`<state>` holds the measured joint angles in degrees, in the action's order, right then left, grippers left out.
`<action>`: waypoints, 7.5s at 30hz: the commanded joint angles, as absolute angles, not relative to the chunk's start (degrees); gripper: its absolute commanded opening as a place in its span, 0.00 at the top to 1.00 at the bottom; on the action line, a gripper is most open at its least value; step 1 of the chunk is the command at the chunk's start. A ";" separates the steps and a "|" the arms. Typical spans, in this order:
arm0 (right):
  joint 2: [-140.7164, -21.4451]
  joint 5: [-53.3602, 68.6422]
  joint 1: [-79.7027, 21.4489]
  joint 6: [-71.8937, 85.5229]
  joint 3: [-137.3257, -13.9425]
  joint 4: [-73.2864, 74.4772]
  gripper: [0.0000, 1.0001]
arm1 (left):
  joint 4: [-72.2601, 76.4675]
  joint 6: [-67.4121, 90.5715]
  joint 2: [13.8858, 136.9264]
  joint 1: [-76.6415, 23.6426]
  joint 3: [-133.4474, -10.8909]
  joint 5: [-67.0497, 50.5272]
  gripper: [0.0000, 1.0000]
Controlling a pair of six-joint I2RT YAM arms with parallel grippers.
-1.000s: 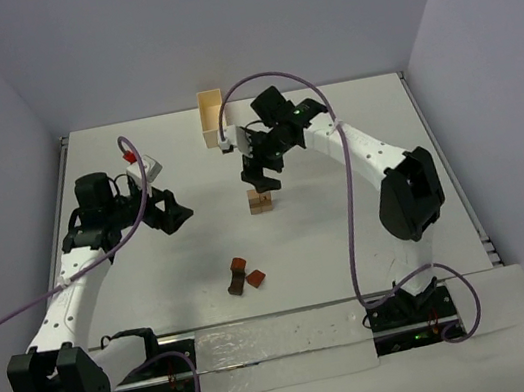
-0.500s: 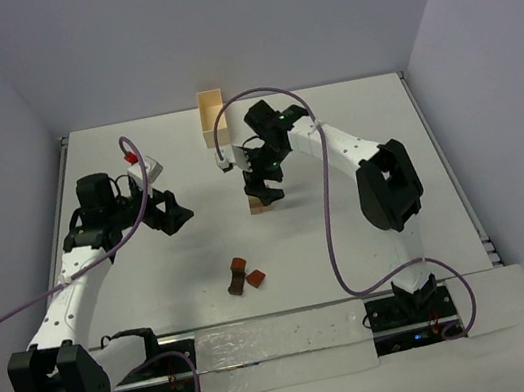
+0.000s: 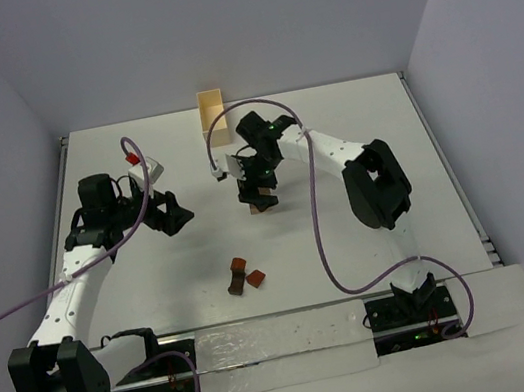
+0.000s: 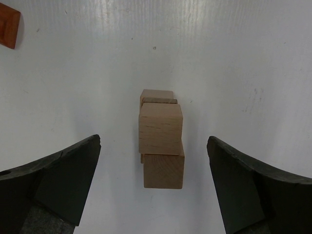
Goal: Build the wood block tower
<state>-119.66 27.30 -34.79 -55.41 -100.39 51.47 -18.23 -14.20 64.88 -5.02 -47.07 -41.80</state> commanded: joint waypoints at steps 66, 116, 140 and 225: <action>-124.80 18.01 -39.19 -55.72 -96.06 47.20 0.53 | -14.85 -14.94 65.04 -4.75 -46.23 -40.34 0.01; -114.38 20.71 -39.29 -54.16 -102.96 53.71 0.12 | -15.19 -14.56 64.44 -4.75 -47.02 -40.44 0.01; -89.66 13.89 -29.09 -0.11 -80.53 26.79 0.29 | -13.84 -11.96 63.63 -4.75 -46.84 -40.60 0.01; -112.20 6.29 -32.17 20.09 -78.38 27.53 0.48 | -13.39 -12.48 63.69 -4.75 -45.74 -40.25 0.01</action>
<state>-113.43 5.62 -31.66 18.64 -77.58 27.75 -15.80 -12.25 64.14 -5.02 -45.71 -39.49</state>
